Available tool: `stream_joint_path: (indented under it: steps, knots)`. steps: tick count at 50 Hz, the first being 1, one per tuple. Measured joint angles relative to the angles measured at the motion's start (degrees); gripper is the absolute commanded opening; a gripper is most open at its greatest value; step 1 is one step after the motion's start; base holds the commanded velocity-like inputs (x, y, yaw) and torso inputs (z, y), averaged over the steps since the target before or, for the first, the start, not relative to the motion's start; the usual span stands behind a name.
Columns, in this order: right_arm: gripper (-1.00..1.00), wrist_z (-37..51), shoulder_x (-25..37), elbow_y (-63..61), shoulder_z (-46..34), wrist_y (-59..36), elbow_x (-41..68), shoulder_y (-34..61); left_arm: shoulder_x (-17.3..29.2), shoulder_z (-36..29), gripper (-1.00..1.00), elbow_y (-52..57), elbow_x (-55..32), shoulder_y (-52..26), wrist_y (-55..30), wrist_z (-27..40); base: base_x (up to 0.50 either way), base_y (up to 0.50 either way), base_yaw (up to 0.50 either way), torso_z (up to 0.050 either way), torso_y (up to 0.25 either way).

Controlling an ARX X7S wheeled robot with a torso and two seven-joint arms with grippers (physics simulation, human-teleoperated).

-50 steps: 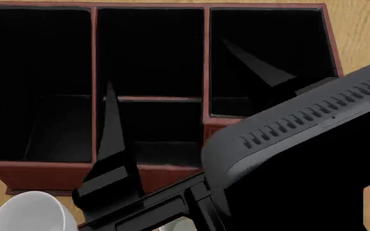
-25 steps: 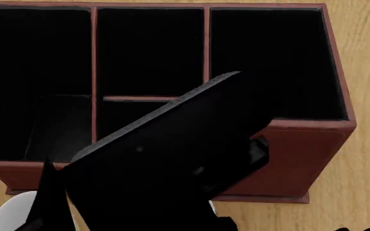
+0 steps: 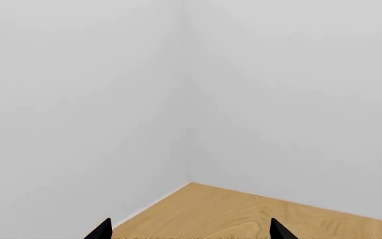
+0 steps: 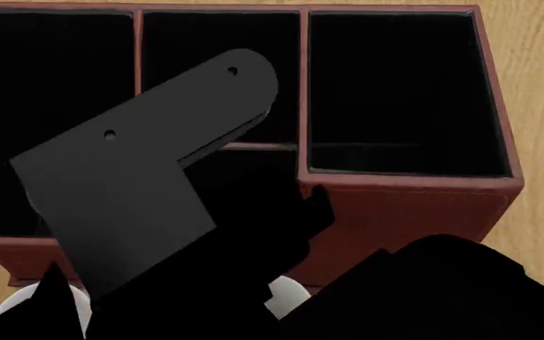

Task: Pick up the white mug and place it to the right of the caddy.

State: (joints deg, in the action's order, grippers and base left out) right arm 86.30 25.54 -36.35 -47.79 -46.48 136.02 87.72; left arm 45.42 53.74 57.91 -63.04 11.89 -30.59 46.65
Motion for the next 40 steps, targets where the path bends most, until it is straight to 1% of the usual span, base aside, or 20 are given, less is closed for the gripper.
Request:
stream_joint_path:
  steps: [17,40]
  knots:
    - [1.00,-2.5,-1.6,6.9,-7.3,-2.3,1.4,2.6,-0.6,-0.6,1.00,-0.4,1.7,1.0,0.8,-0.7,0.00,0.00,0.00,0.000,0.000]
    - [1.00,-4.1,-7.1,11.7,-16.0,-5.7,2.8,5.6,-2.1,-1.1,1.00,-1.0,3.9,2.8,2.2,-2.3,0.00,0.00,0.00,0.000,0.000]
